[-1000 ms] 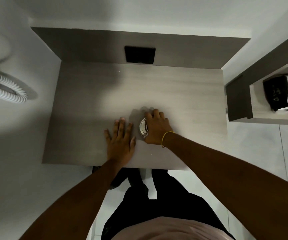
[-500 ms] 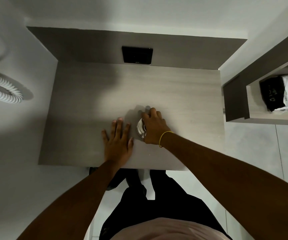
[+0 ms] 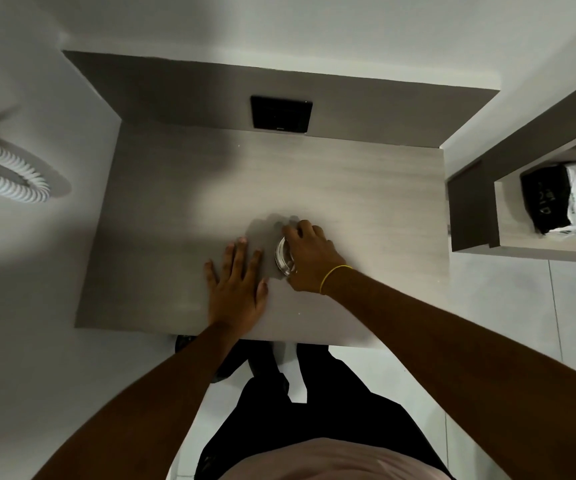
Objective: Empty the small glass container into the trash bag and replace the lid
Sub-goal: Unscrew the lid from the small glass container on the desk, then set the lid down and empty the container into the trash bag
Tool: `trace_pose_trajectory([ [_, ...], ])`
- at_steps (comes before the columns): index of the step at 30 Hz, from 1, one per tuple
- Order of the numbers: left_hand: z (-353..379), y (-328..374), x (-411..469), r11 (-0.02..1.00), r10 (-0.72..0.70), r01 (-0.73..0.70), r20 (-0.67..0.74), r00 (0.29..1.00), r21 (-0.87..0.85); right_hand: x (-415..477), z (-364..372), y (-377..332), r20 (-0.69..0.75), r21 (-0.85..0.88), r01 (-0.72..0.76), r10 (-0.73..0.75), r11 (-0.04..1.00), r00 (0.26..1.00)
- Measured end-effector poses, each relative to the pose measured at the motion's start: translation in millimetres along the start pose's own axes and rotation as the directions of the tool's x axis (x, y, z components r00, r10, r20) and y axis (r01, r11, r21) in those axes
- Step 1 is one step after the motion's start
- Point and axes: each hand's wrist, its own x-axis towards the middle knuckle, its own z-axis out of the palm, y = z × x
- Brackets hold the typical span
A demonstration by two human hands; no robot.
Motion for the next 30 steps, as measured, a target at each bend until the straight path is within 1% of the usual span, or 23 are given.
trace_pose_trajectory([
  [6,0.3,-0.1,-1.4,1.0,-0.003,0.003,-0.027,1.0,-0.029,-22.8,-5.7,28.3,-0.166,0.022,-0.043,0.046,0.999,0.985],
  [10,0.8,0.7,-1.0,1.0,-0.001,0.0,-0.054,0.999,-0.026,-42.3,1.5,72.1,-0.239,0.062,-0.162,0.173,0.985,0.956],
  [12,1.8,0.8,-1.0,1.0,-0.002,0.001,-0.064,0.998,-0.016,-50.6,7.5,90.8,-0.258,0.067,-0.205,0.215,0.977,0.942],
  [17,3.9,-0.8,-0.3,1.0,0.007,-0.007,-0.069,0.998,-0.013,-59.4,25.3,116.4,-0.265,-0.013,-0.218,0.207,0.976,0.942],
  [21,5.0,-1.4,0.1,1.0,0.007,-0.007,-0.08,0.997,-0.006,-57.9,43.7,120.1,-0.314,-0.002,-0.236,0.223,0.972,0.923],
  [24,4.4,-0.8,-0.4,1.0,0.005,-0.006,-0.078,0.997,-0.018,-57.3,53.2,121.8,-0.309,0.006,-0.25,0.239,0.968,0.92],
  [28,4.0,-0.9,-0.8,1.0,0.004,-0.006,-0.083,0.997,-0.023,-58.0,53.0,119.9,-0.292,-0.009,-0.261,0.247,0.965,0.924],
  [30,3.8,-1.1,-0.5,1.0,0.005,-0.007,-0.075,0.997,-0.028,-55.9,47.5,112.3,-0.331,0.02,-0.28,0.27,0.96,0.904],
])
